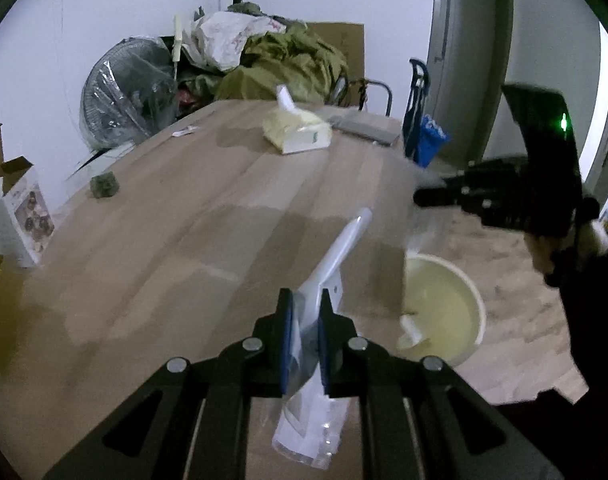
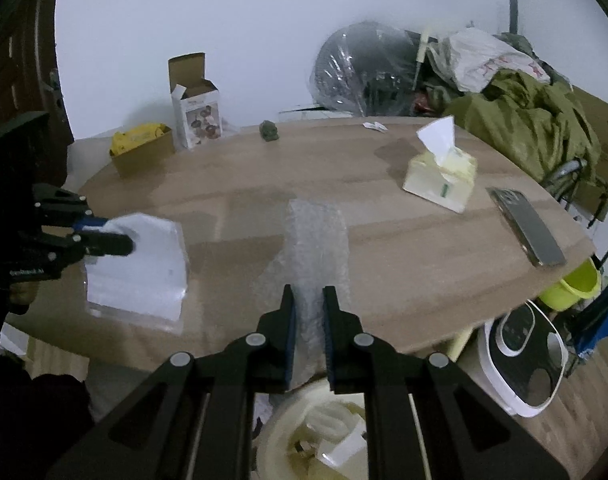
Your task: Collect trash
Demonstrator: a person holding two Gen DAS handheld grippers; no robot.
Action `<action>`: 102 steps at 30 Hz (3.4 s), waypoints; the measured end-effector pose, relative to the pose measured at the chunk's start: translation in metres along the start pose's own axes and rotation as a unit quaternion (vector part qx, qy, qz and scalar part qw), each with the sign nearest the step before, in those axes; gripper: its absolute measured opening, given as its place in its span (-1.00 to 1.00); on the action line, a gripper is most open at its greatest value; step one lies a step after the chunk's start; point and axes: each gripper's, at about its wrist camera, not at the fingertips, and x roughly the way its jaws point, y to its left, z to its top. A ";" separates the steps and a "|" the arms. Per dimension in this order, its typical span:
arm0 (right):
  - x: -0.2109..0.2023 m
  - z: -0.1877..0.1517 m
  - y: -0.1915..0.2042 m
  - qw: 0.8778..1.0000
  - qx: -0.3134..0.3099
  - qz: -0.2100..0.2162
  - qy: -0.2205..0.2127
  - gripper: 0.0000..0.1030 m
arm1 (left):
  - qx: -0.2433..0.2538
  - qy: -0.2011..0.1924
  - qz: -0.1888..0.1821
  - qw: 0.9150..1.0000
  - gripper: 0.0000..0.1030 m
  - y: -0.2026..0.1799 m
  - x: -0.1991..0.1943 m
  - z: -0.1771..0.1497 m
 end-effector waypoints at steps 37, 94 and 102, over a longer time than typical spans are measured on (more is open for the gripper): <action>-0.015 -0.193 -0.076 0.975 0.184 -0.071 0.105 -0.22 | 0.065 0.031 -0.128 0.989 -0.80 -0.141 0.095 0.018; -0.021 -0.172 -0.064 0.976 0.162 -0.110 0.099 -0.06 | 0.018 0.046 -0.031 0.998 0.17 -0.132 0.095 0.002; -0.029 -0.137 -0.037 0.985 0.118 -0.104 0.074 0.11 | -0.016 -0.002 0.016 1.000 0.18 -0.102 0.056 -0.007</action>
